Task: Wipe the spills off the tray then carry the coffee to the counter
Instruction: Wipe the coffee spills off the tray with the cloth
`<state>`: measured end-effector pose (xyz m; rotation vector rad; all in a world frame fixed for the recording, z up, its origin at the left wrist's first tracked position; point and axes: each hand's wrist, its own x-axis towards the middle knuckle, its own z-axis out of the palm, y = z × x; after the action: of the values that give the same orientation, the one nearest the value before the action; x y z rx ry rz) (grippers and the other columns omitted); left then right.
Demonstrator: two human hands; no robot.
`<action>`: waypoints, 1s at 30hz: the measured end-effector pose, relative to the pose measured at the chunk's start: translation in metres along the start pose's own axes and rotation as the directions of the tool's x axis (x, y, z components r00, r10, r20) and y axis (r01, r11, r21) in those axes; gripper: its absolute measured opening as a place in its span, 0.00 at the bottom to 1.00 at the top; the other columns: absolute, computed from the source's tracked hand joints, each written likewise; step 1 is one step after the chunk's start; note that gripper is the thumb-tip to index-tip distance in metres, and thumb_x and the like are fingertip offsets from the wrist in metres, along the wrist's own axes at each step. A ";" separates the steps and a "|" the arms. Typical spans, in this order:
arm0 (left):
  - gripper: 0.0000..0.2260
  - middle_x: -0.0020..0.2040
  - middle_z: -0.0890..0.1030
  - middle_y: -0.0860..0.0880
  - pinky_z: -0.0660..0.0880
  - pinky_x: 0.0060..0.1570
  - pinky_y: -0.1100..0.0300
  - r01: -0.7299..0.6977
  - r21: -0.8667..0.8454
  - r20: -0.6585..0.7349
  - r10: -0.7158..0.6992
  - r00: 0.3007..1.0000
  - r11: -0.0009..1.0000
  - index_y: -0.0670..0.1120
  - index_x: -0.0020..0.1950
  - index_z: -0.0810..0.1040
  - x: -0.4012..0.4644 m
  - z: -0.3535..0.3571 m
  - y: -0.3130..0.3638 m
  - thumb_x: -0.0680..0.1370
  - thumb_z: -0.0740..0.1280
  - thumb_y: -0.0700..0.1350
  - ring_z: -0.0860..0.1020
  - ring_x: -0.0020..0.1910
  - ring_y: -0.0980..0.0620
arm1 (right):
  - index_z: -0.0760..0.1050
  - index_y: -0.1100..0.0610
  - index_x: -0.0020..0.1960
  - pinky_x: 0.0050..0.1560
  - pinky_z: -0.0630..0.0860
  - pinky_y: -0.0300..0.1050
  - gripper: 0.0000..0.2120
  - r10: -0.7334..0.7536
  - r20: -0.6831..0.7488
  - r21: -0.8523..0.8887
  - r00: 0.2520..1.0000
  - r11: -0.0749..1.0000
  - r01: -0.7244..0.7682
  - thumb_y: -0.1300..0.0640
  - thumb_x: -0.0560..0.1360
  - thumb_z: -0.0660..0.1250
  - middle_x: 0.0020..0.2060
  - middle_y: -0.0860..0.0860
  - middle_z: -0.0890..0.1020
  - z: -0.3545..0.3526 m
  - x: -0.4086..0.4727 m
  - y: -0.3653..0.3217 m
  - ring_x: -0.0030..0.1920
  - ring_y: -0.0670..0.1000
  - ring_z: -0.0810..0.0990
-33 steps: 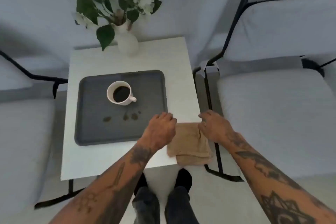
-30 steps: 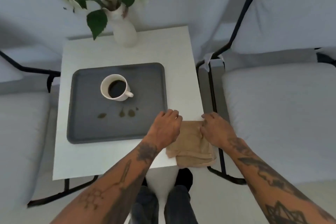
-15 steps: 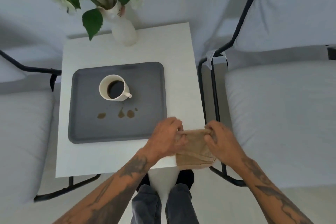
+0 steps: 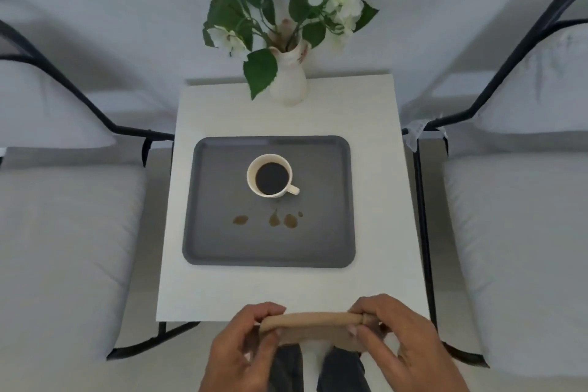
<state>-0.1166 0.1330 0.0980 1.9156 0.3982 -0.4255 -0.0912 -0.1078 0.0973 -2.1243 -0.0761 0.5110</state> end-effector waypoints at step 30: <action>0.22 0.48 0.76 0.39 0.71 0.43 0.46 -0.193 0.896 0.038 0.364 0.930 0.401 0.49 0.58 0.70 0.208 -0.017 -0.095 0.74 0.62 0.65 0.75 0.45 0.39 | 0.65 0.52 0.51 0.46 0.76 0.48 0.09 0.536 -0.322 -0.044 0.780 0.815 -0.578 0.59 0.77 0.65 0.42 0.52 0.76 0.061 0.159 0.065 0.39 0.53 0.76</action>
<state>0.0242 0.1987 -0.0707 3.0378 -0.1353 -0.2439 0.0216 -0.0583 -0.0376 -2.3293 0.7385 0.5288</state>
